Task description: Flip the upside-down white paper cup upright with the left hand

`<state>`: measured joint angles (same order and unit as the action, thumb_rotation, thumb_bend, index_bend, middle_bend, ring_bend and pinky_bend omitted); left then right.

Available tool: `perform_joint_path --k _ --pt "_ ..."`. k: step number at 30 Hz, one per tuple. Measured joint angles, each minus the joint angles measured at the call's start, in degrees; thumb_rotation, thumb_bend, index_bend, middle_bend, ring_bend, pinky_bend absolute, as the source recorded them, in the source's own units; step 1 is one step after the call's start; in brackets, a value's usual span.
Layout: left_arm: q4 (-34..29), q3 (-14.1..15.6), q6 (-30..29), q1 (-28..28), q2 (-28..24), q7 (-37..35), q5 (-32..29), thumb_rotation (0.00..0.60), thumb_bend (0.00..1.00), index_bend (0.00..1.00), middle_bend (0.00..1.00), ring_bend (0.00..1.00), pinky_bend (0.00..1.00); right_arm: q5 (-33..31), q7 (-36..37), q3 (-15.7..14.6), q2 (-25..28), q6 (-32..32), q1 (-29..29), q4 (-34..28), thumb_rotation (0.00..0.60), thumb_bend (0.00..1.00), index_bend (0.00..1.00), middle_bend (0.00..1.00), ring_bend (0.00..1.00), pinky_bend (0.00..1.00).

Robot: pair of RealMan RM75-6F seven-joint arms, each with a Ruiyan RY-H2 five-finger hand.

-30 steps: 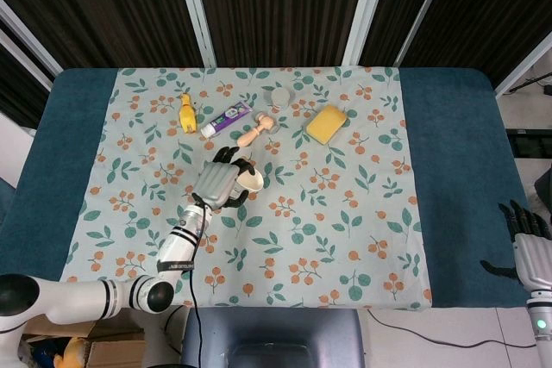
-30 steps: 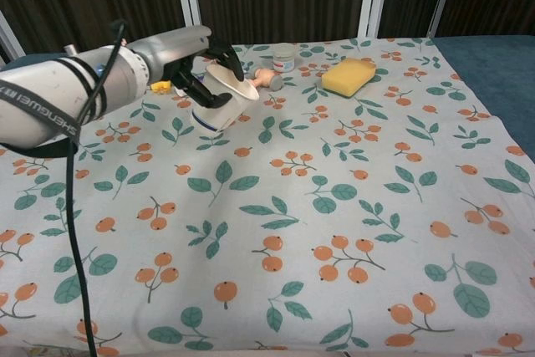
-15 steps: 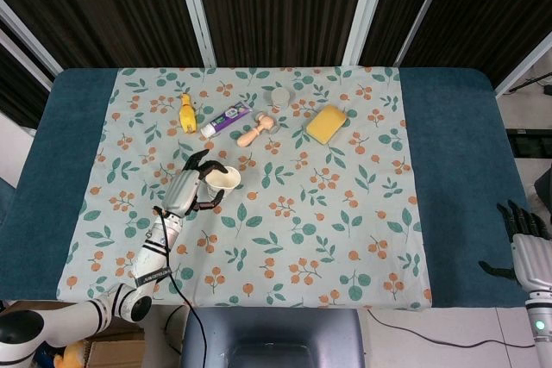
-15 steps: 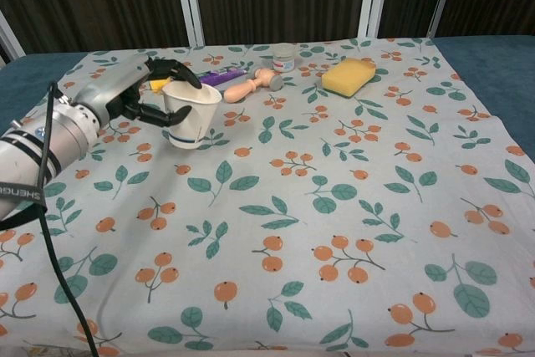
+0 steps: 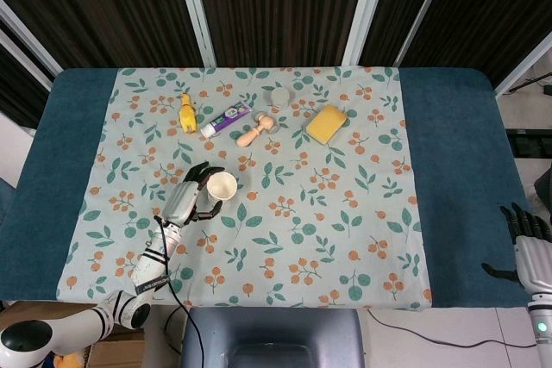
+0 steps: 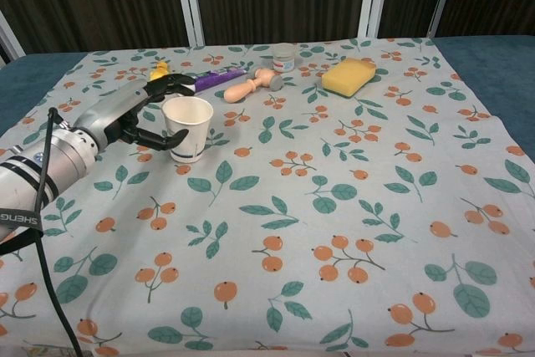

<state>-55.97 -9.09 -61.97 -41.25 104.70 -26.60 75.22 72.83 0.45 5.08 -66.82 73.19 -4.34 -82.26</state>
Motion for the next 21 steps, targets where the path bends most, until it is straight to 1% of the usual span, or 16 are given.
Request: perform_joint_path --k 8,11,13,14,17,21 --pt "-3.31 0.13 -0.14 1.27 -2.75 0.25 1.16 0.600 0.38 0.00 0.00 0.00 0.00 0.14 -0.13 -0.07 -0.10 -0.17 -0.14 -0.05 0.600 0.03 0.00 0.00 0.00 0.00" --pt "-6.52 0.43 -0.71 2.00 -5.11 1.60 1.61 0.600 0.37 0.00 0.00 0.00 0.00 0.33 0.05 0.06 -0.03 0.24 -0.11 -0.16 0.600 0.03 0.00 0.00 0.00 0.00" --pt "-9.91 1.04 -1.22 2.68 -7.72 4.49 2.03 0.600 0.38 0.00 0.00 0.00 0.00 0.36 0.03 0.20 0.06 0.71 -0.02 -0.26 0.600 0.03 0.00 0.00 0.00 0.00" --pt "-11.54 1.41 -1.66 3.09 -8.99 6.36 2.29 0.600 0.37 0.00 0.00 0.00 0.00 0.31 -0.02 0.33 0.07 1.02 0.05 -0.29 0.600 0.03 0.00 0.00 0.00 0.00" --pt "-16.83 3.05 -4.94 5.33 -13.40 15.61 3.42 0.600 0.35 0.00 0.00 0.00 0.00 0.39 0.21 0.76 0.01 2.46 0.36 -0.36 0.600 0.03 0.00 0.00 0.00 0.00" --pt "-26.19 6.72 -11.94 11.21 -20.97 33.49 3.81 0.600 0.35 0.00 0.00 0.00 0.00 2.17 0.64 0.73 -0.30 5.22 1.01 0.02 0.600 0.03 0.00 0.00 0.00 0.00"
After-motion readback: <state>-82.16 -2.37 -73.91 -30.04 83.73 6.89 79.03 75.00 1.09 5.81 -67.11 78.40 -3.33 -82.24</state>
